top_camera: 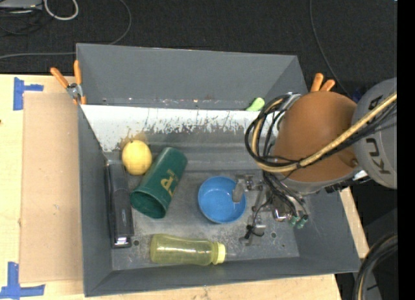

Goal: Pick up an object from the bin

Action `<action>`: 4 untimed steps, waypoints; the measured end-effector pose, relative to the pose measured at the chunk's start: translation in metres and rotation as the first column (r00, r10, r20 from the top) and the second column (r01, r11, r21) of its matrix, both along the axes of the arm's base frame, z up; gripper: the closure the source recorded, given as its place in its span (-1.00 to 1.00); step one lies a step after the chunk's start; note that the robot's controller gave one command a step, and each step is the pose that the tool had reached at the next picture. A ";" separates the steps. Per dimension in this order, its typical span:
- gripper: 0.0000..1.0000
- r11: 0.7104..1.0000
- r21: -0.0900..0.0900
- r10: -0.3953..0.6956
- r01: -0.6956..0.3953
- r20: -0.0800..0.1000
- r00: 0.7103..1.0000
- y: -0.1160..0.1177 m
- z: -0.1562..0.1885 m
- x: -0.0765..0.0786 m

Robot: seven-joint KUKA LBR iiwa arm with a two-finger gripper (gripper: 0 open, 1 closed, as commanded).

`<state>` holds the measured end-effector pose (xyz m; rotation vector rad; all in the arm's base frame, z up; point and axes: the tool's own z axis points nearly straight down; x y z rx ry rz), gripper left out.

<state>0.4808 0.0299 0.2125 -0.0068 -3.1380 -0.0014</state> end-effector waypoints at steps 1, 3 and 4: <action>-1.00 1.000 0.000 0.028 -0.028 -0.010 1.000 0.018 -0.091 0.010; -1.00 1.000 0.000 -0.021 0.021 -0.008 1.000 0.044 -0.142 0.001; 1.00 0.990 0.002 -0.138 0.138 0.010 0.990 0.033 -0.134 0.003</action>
Offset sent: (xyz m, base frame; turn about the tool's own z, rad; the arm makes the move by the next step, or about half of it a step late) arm 0.0055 0.0214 -0.0493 0.1466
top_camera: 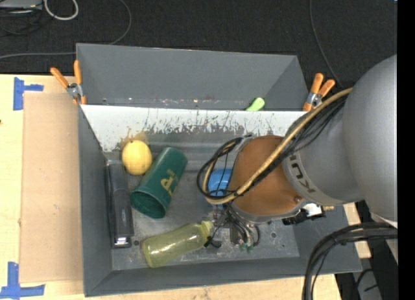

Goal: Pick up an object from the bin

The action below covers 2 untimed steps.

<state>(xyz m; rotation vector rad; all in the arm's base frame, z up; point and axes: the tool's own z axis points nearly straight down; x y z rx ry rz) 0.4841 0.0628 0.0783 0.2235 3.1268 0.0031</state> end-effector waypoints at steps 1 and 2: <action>1.00 1.000 0.000 -0.001 0.001 0.000 1.000 0.000 0.000 0.000; 1.00 1.000 0.000 -0.009 0.009 -0.005 1.000 -0.005 -0.009 -0.004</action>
Offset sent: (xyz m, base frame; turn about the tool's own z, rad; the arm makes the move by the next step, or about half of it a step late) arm -0.0030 -0.0053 -0.0083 0.0081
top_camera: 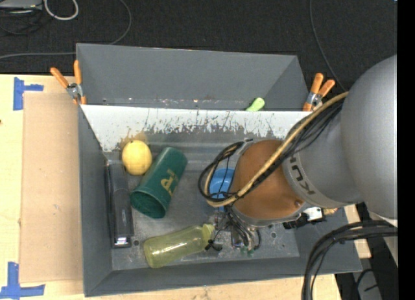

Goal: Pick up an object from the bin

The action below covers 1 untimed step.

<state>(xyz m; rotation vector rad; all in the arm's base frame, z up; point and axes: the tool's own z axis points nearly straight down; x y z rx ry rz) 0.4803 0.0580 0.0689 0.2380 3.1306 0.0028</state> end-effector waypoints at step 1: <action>1.00 1.000 0.000 -0.002 0.002 0.001 1.000 0.007 0.000 0.000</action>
Offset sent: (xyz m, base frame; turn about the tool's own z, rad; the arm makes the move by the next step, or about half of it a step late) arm -0.0077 0.0142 0.0011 0.0079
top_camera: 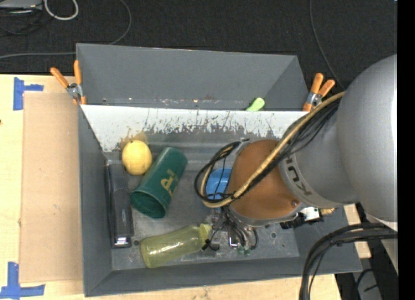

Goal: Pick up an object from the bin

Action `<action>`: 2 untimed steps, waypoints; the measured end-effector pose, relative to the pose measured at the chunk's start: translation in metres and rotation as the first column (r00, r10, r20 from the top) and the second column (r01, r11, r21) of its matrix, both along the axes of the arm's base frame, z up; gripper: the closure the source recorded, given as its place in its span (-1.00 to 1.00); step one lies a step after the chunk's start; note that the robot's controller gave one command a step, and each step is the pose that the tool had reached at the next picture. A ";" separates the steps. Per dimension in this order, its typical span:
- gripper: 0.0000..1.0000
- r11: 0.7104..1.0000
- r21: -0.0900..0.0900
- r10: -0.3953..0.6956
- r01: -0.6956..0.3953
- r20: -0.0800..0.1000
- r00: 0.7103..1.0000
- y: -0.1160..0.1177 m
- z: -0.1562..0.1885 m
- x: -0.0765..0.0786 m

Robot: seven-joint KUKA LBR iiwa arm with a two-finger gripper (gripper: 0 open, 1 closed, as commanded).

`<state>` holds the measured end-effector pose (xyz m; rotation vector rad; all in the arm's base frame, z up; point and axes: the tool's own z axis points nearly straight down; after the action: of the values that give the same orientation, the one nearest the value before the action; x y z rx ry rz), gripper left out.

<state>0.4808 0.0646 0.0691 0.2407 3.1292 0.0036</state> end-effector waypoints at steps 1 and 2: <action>1.00 1.000 0.000 -0.005 0.005 -0.003 1.000 0.008 0.000 -0.009; 1.00 1.000 0.000 -0.014 0.014 -0.004 1.000 0.001 0.000 -0.008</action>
Offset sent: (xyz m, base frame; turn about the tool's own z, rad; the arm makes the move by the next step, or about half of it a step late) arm -0.0078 0.0008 0.0009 0.0118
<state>0.4725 0.0656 0.0690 0.2632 3.1317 0.0027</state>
